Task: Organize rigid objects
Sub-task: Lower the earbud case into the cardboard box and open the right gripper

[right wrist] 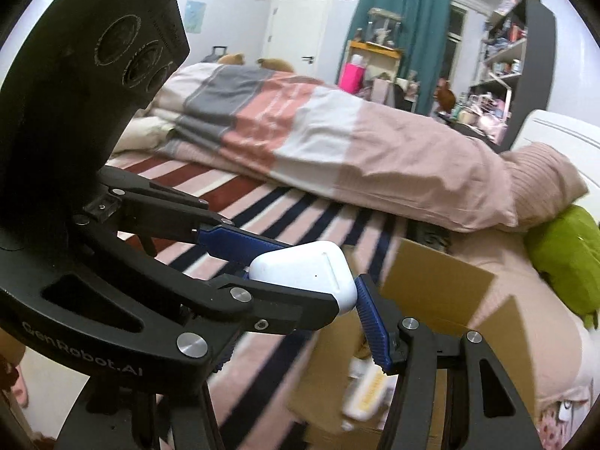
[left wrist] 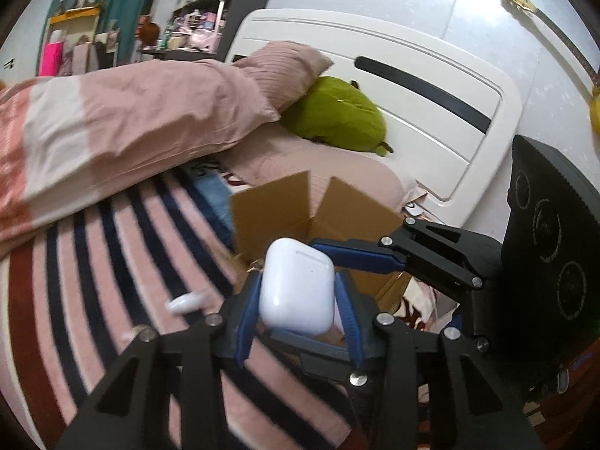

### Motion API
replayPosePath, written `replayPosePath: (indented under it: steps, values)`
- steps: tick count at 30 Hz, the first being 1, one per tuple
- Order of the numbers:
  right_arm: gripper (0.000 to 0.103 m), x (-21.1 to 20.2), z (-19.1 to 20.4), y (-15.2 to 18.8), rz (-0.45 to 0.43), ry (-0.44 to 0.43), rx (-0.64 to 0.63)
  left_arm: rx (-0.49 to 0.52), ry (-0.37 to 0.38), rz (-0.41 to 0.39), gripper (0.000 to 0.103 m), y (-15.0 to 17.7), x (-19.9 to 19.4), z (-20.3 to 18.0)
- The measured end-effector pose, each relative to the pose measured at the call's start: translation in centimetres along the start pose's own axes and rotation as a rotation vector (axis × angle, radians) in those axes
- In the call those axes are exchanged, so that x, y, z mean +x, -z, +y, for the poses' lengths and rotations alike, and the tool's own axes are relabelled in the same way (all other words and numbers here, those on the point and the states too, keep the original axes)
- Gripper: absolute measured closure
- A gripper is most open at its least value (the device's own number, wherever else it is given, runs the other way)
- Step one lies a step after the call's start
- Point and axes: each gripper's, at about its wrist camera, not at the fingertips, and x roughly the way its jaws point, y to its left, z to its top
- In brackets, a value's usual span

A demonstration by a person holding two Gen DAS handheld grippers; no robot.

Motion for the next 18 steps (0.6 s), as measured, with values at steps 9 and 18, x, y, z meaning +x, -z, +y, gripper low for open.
replayPosePath:
  steps: [9, 18]
  values:
    - [0.050, -0.7, -6.3, 2.1, 0.062, 0.064, 0.064, 0.028, 0.060, 0.073, 0.067, -2.6, 6.3, -2.5]
    - [0.050, 1.2, -10.8, 3.7, 0.177, 0.022, 0.178, 0.019, 0.066, 0.125, 0.067, -3.7, 10.1, -2.6]
